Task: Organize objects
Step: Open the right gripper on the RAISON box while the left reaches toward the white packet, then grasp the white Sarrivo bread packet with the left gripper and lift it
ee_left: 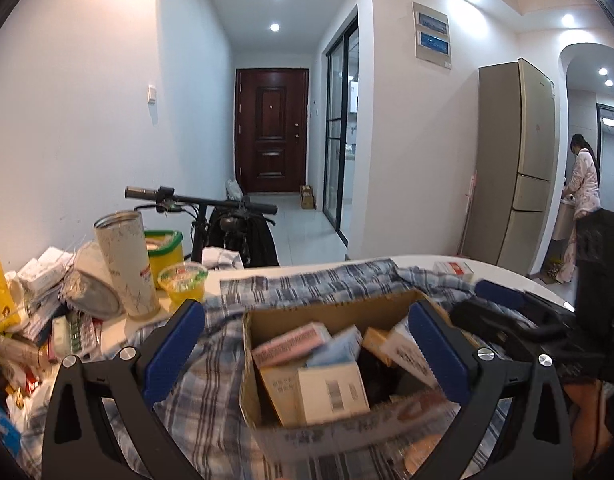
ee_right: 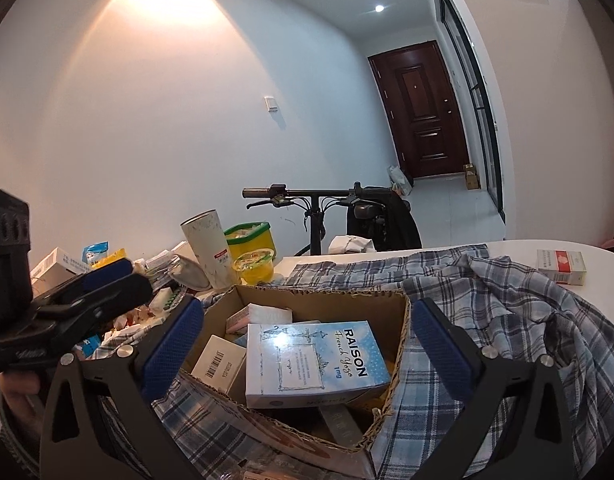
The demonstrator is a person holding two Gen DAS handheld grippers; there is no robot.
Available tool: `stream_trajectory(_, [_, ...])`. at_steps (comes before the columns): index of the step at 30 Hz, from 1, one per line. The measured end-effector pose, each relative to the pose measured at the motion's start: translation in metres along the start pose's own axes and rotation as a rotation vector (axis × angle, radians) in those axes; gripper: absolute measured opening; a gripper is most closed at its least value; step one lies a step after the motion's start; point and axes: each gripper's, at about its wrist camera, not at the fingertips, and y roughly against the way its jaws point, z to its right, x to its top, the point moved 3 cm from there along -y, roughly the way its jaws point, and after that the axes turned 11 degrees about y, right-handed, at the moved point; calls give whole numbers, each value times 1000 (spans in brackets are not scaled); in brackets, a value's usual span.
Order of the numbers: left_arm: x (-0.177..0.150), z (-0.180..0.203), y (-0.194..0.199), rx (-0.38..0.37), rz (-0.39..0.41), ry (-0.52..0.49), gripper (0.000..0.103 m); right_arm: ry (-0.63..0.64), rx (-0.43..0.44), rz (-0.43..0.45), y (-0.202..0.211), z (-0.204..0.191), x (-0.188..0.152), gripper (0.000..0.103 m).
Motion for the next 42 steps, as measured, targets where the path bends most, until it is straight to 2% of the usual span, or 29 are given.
stream_trajectory(4, [-29, 8, 11, 18, -117, -5, 103, -6, -6, 8, 1, 2, 1, 103])
stream_trajectory(10, [-99, 51, 11, -142, -393, -70, 103, -30, -16, 26, 6, 7, 3, 103])
stream_trajectory(14, [-122, 67, 0, -163, -546, -25, 103, -51, -7, 22, 6, 11, 3, 103])
stream_trajectory(15, [-128, 70, -3, -142, -558, -43, 103, -54, -6, 20, 6, 12, 3, 103])
stream_trajectory(17, [-142, 73, -10, -21, -554, -119, 103, -64, -4, 19, 7, 14, 3, 103])
stream_trajectory(18, [-149, 75, -15, 13, -580, -138, 103, -72, 0, 18, 7, 15, 3, 103])
stream_trajectory(21, [-163, 80, -22, 14, -626, -157, 103, -85, 7, 20, 7, 16, 3, 103])
stream_trajectory(23, [-165, 82, -22, 27, -623, -175, 103, -88, 11, 19, 7, 16, 3, 103])
stream_trajectory(33, [-165, 84, -18, -10, -606, -168, 103, -79, 18, 4, 5, 12, 2, 103])
stream_trajectory(34, [-164, 84, -19, -11, -606, -170, 98, -78, 17, 4, 5, 12, 2, 103])
stream_trajectory(35, [-165, 82, -19, -19, -611, -169, 88, -79, 17, 3, 5, 12, 2, 103])
stream_trajectory(37, [-166, 80, -17, -73, -628, -146, 81, -82, 16, 2, 5, 13, 1, 103])
stream_trajectory(42, [-164, 76, -11, -97, -618, -120, 80, -83, 15, 1, 5, 14, 1, 103])
